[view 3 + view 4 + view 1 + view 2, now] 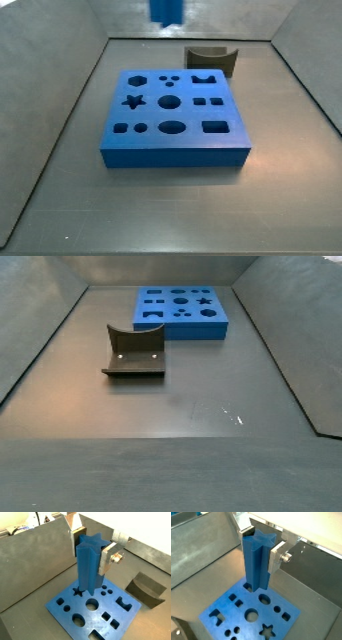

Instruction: Insert the star object.

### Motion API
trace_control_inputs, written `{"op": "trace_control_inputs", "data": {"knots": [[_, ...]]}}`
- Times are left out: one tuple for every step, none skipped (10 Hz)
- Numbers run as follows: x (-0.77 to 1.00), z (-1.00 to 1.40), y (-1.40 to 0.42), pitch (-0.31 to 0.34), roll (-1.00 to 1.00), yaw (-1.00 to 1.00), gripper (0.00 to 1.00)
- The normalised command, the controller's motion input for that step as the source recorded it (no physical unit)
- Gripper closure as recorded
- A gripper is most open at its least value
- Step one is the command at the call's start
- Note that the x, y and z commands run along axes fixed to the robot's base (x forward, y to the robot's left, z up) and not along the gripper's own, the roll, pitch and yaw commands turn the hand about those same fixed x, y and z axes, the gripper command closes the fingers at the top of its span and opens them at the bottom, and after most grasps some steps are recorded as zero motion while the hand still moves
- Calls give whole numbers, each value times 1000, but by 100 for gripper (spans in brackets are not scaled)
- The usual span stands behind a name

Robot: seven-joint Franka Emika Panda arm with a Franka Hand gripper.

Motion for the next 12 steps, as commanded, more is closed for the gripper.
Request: {"op": "trace_control_inputs", "data": {"knots": [[-651,-1000,234,-127,80,503,100],[-666,-1000,231,-129,81,503,100],[-666,-1000,229,-113,73,486,100],[-577,-1000,140,-71,24,349,100],[-374,-997,0,-131,0,214,100],[-120,-849,0,-199,-46,166,100],[191,-800,197,-89,-181,0,100],[37,-560,289,-24,-256,0,100],[0,-466,120,0,-117,0,100],[23,-454,9,0,-10,0,100],[0,-534,0,0,0,0,100],[0,-423,0,0,-4,0,100]]}}
